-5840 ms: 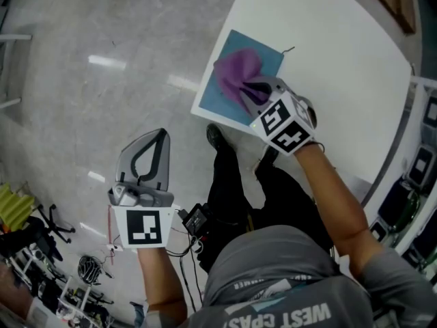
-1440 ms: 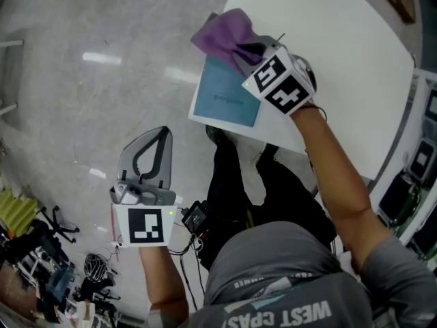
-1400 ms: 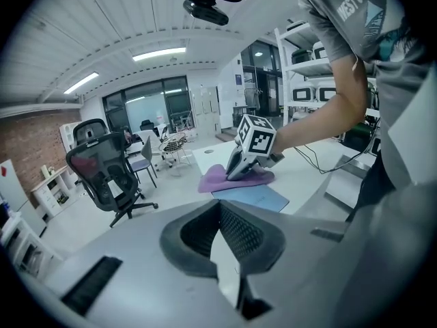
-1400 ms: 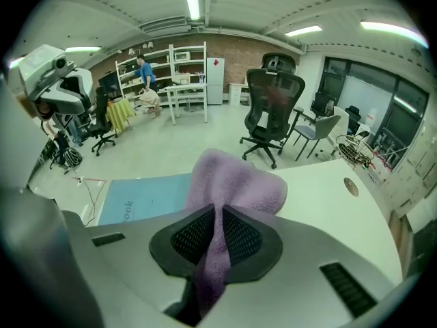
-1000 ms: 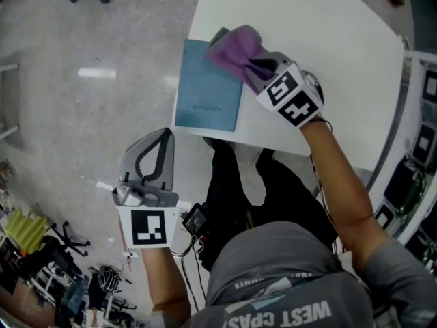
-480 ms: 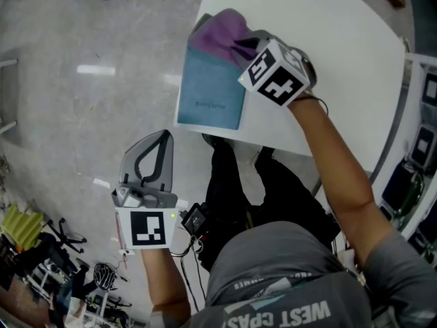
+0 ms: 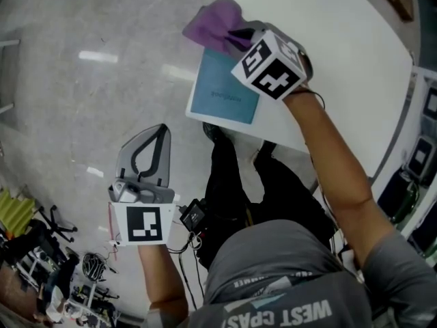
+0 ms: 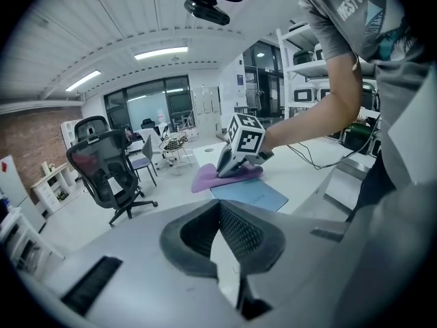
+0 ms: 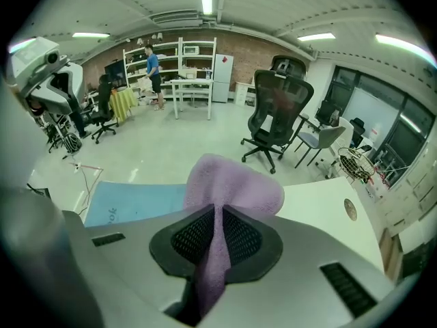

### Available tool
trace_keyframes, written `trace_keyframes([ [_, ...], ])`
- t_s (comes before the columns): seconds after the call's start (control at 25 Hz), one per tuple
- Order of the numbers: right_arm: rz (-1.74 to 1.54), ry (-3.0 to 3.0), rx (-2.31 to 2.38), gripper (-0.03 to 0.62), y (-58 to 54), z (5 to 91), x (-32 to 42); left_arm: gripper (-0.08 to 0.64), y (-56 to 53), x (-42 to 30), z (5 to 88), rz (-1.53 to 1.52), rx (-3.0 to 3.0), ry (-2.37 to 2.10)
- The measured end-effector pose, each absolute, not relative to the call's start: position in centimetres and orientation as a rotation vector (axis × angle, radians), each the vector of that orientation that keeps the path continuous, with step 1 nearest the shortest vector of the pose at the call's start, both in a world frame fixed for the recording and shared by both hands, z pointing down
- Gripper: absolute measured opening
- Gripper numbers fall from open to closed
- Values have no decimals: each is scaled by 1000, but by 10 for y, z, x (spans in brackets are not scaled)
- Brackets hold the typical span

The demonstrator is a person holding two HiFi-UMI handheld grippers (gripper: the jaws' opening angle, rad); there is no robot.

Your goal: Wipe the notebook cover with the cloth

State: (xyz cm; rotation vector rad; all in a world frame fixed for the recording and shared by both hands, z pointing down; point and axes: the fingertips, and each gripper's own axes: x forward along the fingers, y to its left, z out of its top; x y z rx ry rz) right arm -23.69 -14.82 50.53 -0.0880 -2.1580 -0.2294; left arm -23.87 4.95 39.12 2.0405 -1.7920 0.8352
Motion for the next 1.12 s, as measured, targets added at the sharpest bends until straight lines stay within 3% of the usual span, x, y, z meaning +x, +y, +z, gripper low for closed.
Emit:
trace_keyframes([
  [0.64, -146, -2143, -131, 57, -104, 504, -135, 3, 9, -194, 372, 836, 2139, -1743],
  [1.12, -180, -2119, -241, 57, -70, 507, -144, 3, 14, -192, 377, 828, 2126, -1765],
])
